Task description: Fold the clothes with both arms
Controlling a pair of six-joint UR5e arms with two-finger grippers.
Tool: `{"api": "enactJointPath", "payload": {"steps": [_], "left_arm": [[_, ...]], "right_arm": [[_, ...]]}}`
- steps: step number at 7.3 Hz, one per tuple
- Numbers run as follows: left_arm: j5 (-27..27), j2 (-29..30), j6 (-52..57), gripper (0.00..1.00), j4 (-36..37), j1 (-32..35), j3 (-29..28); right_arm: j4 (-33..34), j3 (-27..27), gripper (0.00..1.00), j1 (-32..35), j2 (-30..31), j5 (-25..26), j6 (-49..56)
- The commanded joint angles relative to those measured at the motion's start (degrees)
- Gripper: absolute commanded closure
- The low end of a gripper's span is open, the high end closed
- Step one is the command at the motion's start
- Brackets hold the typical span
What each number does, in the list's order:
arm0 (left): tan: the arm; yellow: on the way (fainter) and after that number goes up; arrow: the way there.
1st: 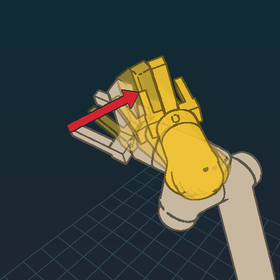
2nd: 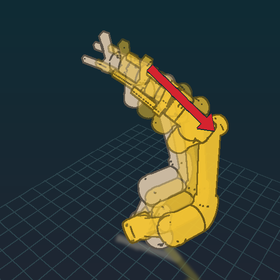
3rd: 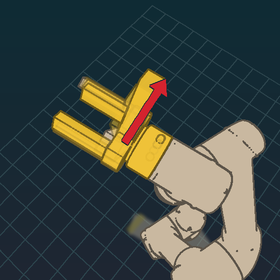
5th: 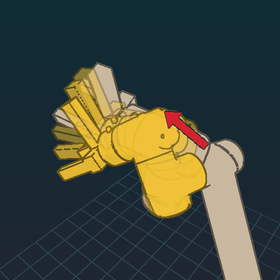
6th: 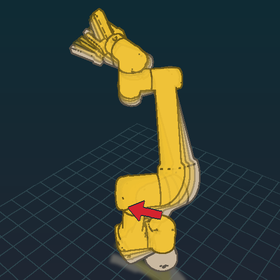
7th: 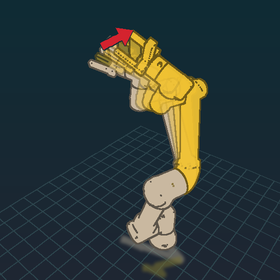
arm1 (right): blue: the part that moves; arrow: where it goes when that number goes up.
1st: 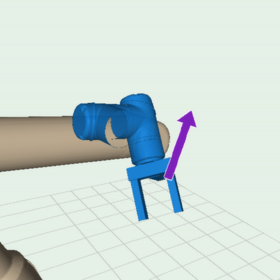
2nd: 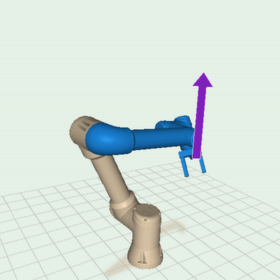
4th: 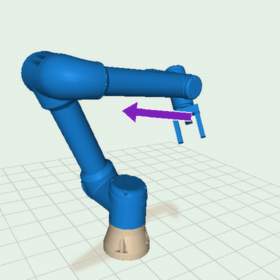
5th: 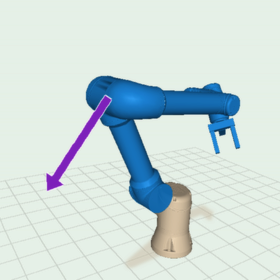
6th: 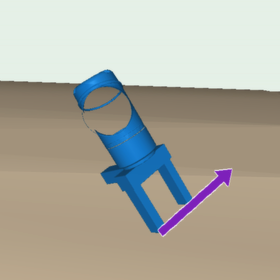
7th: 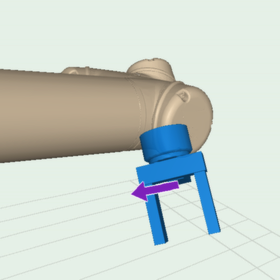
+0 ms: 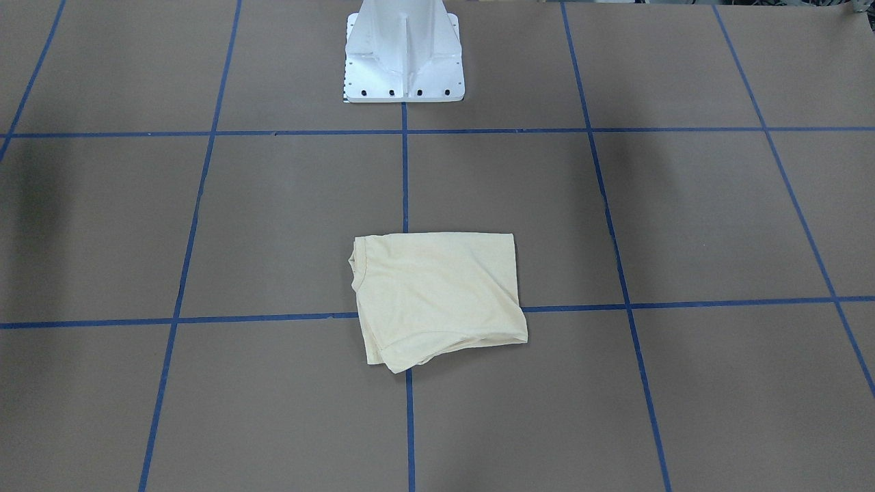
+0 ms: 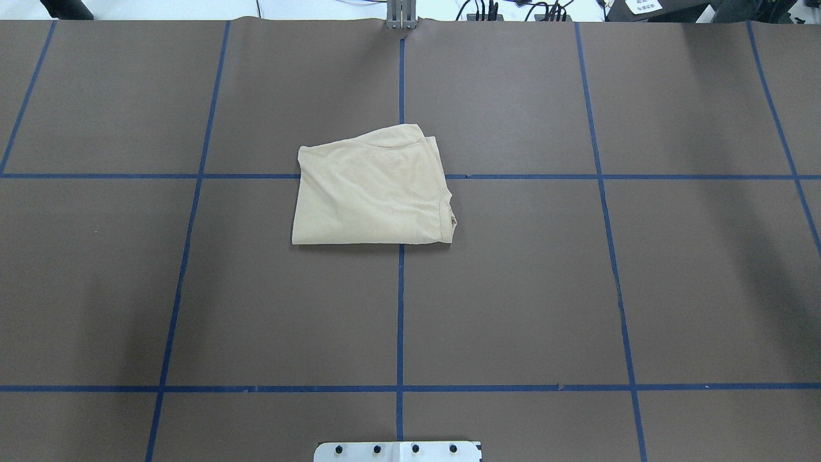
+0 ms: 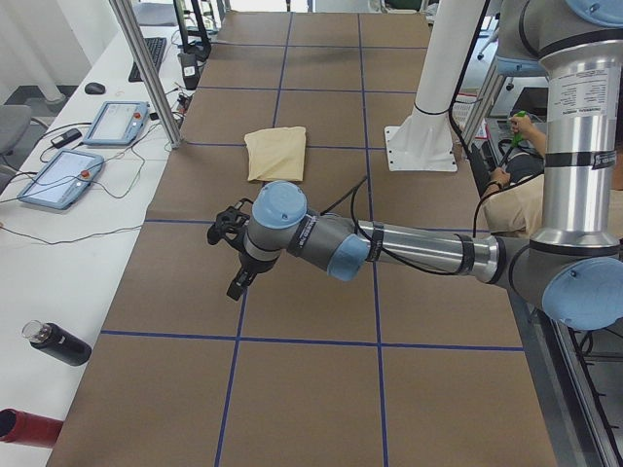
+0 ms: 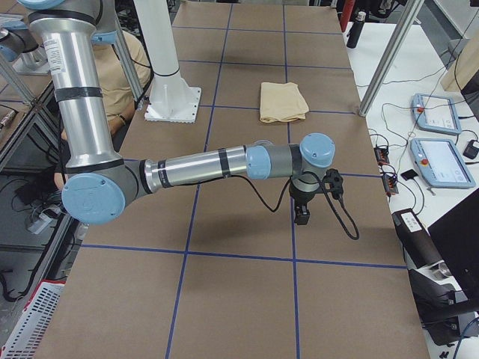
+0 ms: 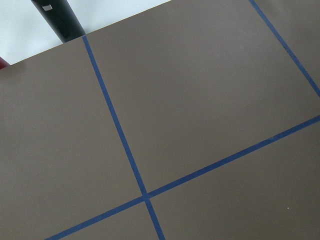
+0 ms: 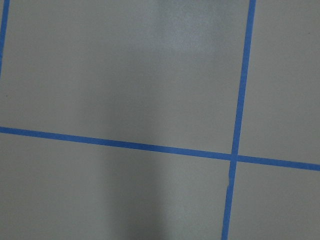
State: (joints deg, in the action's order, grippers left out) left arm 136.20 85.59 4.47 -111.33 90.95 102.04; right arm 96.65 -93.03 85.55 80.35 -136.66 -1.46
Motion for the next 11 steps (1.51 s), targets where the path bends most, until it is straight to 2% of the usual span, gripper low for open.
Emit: {"api": "enactJointPath", "payload": {"steps": [1, 3, 5, 11], "left_arm": [[0.12, -0.77, 0.01, 0.00, -0.20, -0.07, 1.24], [-0.05, -0.60, 0.01, 0.00, 0.06, -0.16, 1.50], [0.12, -0.86, -0.07, 0.00, 0.50, -0.07, 1.67], [0.03, -1.47, -0.08, 0.00, 0.06, -0.07, 1.59]], "right_arm": [[0.03, 0.04, 0.00, 0.06, 0.25, -0.19, -0.03], [-1.10, -1.53, 0.00, 1.11, 5.14, -0.63, 0.23], [-8.28, -3.56, 0.00, 1.11, 9.90, -0.45, -0.12], [-8.84, -3.47, 0.00, 1.11, 9.12, -0.63, -0.39]]}}
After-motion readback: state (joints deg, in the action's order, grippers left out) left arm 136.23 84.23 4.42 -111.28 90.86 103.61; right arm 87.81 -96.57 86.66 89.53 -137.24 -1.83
